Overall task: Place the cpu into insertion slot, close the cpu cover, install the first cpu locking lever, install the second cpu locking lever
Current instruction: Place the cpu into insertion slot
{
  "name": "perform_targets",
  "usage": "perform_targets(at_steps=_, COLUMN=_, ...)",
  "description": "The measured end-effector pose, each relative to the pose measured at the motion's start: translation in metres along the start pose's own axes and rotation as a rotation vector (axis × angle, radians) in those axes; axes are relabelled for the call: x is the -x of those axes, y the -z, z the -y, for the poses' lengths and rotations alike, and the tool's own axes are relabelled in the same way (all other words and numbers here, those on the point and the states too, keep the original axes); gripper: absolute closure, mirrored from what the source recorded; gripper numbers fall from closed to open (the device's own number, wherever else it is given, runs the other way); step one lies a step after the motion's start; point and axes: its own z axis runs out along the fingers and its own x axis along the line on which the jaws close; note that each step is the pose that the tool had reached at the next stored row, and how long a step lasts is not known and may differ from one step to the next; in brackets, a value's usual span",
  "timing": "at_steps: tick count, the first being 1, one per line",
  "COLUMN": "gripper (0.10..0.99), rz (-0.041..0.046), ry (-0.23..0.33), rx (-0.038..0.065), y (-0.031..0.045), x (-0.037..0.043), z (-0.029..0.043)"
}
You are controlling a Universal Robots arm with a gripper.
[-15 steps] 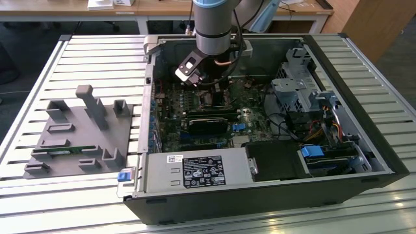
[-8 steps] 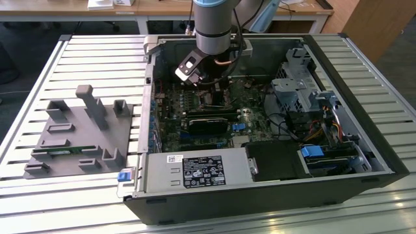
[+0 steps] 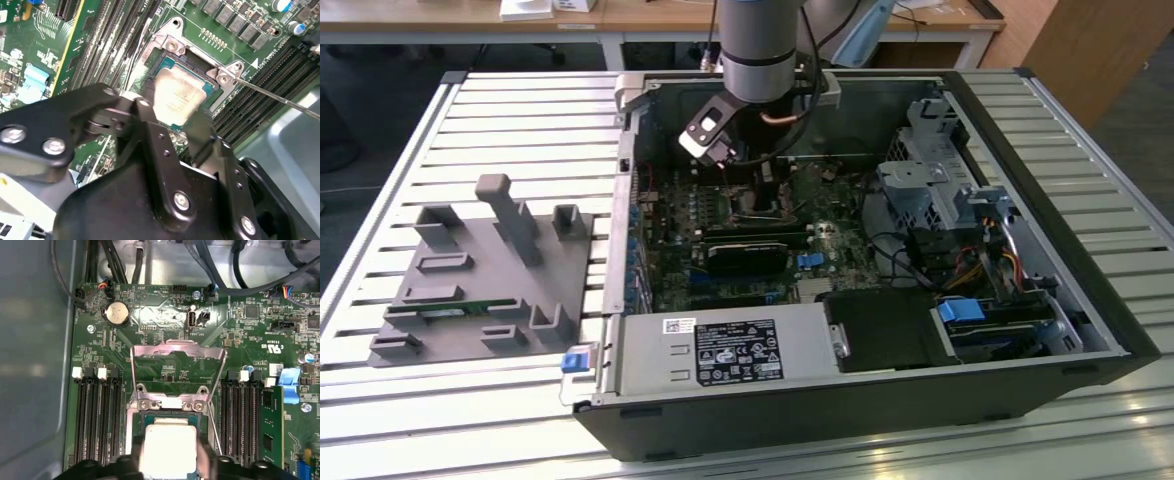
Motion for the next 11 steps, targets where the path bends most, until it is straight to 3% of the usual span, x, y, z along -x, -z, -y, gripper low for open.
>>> perform_targets(at_steps=2, gripper=0.671, rz=0.0000, ry=0.000, rx=0.000, y=0.0006, x=0.0000, z=0.0000)
perform_targets(at_steps=3, gripper=0.671, rz=0.0000, ry=0.000, rx=0.000, y=0.0010, x=0.0000, z=0.0000)
perform_targets(at_steps=8, gripper=0.902, rz=0.0000, ry=0.000, rx=0.000, y=0.0019, x=0.0000, z=-0.0001)
perform_targets(at_steps=11, gripper=0.980, rz=0.0000, ry=0.000, rx=0.000, y=0.0020, x=0.0000, z=-0.0002)
